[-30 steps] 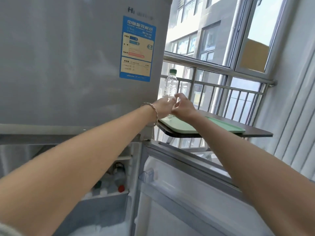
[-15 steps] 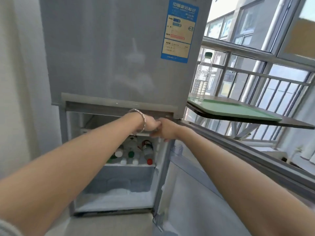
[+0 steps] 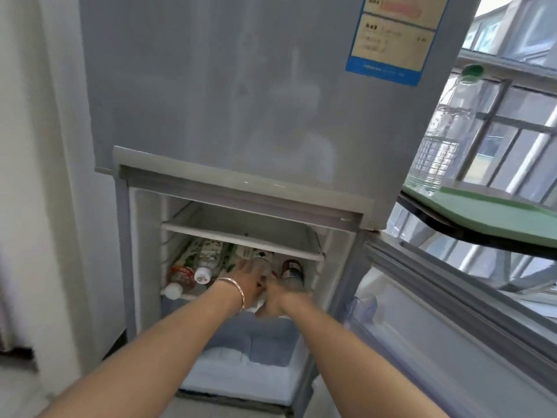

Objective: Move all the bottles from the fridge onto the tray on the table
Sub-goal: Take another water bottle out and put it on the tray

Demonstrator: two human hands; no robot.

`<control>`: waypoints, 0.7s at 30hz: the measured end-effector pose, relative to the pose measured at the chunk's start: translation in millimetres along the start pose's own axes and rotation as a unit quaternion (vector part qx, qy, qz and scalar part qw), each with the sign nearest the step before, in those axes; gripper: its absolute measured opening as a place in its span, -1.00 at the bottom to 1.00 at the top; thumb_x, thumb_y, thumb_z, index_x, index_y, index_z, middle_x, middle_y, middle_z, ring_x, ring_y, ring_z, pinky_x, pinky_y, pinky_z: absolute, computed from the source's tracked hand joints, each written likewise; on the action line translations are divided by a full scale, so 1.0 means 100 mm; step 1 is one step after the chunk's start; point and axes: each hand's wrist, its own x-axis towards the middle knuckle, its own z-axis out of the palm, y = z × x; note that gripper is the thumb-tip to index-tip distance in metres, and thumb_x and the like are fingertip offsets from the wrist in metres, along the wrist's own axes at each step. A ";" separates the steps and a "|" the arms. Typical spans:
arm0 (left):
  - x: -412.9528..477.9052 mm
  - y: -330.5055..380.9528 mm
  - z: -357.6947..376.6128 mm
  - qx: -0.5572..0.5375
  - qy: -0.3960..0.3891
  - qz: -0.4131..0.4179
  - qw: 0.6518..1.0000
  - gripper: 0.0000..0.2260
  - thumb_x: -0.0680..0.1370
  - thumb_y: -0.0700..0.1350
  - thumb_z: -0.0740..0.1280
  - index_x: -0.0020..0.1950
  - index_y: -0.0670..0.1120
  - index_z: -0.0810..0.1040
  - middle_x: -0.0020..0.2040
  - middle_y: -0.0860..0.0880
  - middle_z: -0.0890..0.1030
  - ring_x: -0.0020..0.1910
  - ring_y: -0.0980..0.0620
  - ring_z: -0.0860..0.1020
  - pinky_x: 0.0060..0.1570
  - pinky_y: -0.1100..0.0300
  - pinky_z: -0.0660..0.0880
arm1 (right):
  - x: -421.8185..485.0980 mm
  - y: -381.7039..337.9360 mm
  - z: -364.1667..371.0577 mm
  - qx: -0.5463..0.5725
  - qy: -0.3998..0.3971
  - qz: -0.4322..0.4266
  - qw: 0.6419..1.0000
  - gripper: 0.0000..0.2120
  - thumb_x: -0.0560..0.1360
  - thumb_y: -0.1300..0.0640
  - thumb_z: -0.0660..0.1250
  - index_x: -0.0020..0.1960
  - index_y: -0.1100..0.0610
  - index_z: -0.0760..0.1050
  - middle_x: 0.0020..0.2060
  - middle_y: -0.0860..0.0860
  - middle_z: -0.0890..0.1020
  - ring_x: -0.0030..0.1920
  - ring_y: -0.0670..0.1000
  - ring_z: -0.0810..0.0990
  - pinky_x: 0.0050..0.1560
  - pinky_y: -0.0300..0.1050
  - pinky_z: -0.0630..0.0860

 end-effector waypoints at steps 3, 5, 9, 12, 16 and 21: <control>0.21 -0.05 0.15 -0.011 0.005 -0.020 1.000 -0.46 0.62 0.07 0.08 0.58 0.07 -0.01 0.61 -0.04 -0.08 0.58 -0.11 0.02 0.44 -0.22 0.09 | 0.27 0.00 0.11 0.010 -0.013 -0.005 1.000 -0.25 0.44 0.09 0.47 0.51 0.17 0.18 0.36 0.15 0.46 0.34 0.16 0.47 0.30 -0.04 0.44; 0.33 -0.09 0.23 -0.005 0.002 -0.021 1.000 -0.48 0.62 0.06 0.09 0.57 0.06 0.02 0.61 -0.05 -0.09 0.56 -0.13 0.07 0.44 -0.23 0.12 | 0.37 0.01 0.12 0.009 -0.023 -0.014 1.000 -0.27 0.46 0.12 0.45 0.52 0.17 0.17 0.36 0.16 0.46 0.34 0.17 0.47 0.28 -0.05 0.42; 0.46 -0.17 0.34 -0.007 -0.008 -0.029 1.000 -0.48 0.62 0.05 0.11 0.56 0.05 0.05 0.61 -0.05 -0.05 0.55 -0.13 0.07 0.44 -0.22 0.14 | 0.54 0.01 0.18 0.020 -0.024 -0.037 0.999 -0.22 0.46 0.17 0.44 0.55 0.09 0.11 0.38 0.16 0.46 0.34 0.19 0.47 0.30 -0.03 0.44; 0.51 -0.21 0.38 -0.014 -0.008 -0.033 0.999 -0.47 0.62 0.04 0.10 0.56 0.02 0.05 0.60 -0.06 0.00 0.55 -0.13 0.09 0.43 -0.20 0.16 | 0.61 -0.03 0.24 0.040 -0.011 -0.046 0.998 -0.37 0.49 0.20 0.37 0.49 0.10 0.21 0.32 0.14 0.50 0.30 0.17 0.49 0.35 0.02 0.41; 0.48 -0.22 0.40 -0.001 0.011 -0.016 1.000 -0.43 0.60 -0.11 0.17 0.57 -0.02 0.04 0.59 -0.11 0.05 0.54 -0.15 0.13 0.42 -0.17 0.25 | 0.54 -0.04 0.26 0.073 0.019 -0.045 0.996 -0.54 0.55 0.24 0.27 0.43 0.16 0.29 0.23 0.17 0.55 0.23 0.16 0.54 0.22 -0.03 0.47; 0.32 -0.17 0.26 -0.005 0.041 0.020 0.999 -0.35 0.55 -0.26 0.23 0.57 -0.06 0.02 0.59 -0.11 0.05 0.57 -0.12 0.07 0.46 -0.08 0.21 | 0.25 0.00 0.21 0.038 0.147 0.005 0.988 -0.50 0.52 0.27 0.27 0.40 0.08 0.23 0.23 0.24 0.49 0.23 0.25 0.51 0.13 0.02 0.49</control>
